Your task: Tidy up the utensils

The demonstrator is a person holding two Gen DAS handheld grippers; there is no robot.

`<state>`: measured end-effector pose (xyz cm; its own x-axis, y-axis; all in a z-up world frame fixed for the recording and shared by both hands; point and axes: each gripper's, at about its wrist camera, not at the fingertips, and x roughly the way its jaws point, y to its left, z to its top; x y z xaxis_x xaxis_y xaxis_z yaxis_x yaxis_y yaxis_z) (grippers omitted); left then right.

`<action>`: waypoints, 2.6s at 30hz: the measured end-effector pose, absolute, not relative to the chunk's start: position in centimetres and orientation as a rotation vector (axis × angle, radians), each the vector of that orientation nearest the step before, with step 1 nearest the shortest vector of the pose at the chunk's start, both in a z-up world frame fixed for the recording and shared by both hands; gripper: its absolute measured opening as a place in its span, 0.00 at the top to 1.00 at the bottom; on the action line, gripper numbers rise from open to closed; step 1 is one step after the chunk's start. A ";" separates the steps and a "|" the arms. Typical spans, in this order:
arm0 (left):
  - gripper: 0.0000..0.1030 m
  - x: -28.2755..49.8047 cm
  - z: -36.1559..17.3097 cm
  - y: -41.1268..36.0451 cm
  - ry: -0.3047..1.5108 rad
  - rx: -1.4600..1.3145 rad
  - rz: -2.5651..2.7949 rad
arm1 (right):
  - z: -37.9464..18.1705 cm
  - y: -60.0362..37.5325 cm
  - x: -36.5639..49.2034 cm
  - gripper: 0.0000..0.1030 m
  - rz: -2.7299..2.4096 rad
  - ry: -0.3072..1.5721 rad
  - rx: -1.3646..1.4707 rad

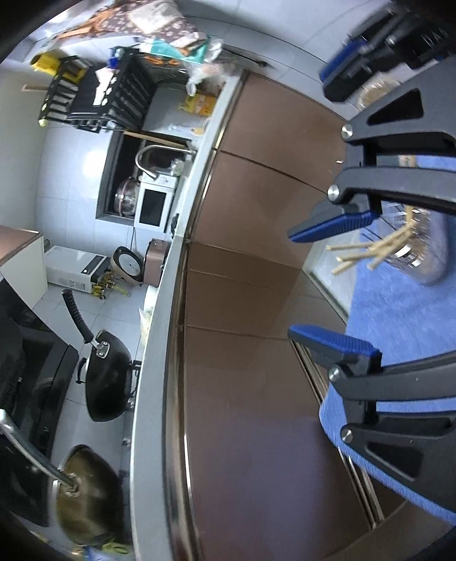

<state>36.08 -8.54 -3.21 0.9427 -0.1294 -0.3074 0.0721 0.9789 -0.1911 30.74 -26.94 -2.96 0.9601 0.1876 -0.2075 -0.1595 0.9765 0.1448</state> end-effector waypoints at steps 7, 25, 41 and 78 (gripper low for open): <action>0.47 31.3 -2.5 -7.6 0.329 -0.119 -0.064 | -2.6 -26.7 26.9 0.44 0.143 0.240 0.125; 0.37 20.2 0.5 -4.7 0.280 -0.014 0.038 | -2.4 -24.7 18.6 0.08 0.035 0.292 0.065; 0.33 13.1 2.3 -3.0 0.212 -0.008 0.086 | 0.8 -22.7 11.4 0.04 -0.025 0.230 -0.007; 0.27 6.2 3.4 -0.7 0.169 -0.001 -0.013 | 2.9 -21.7 3.2 0.00 -0.096 0.136 -0.087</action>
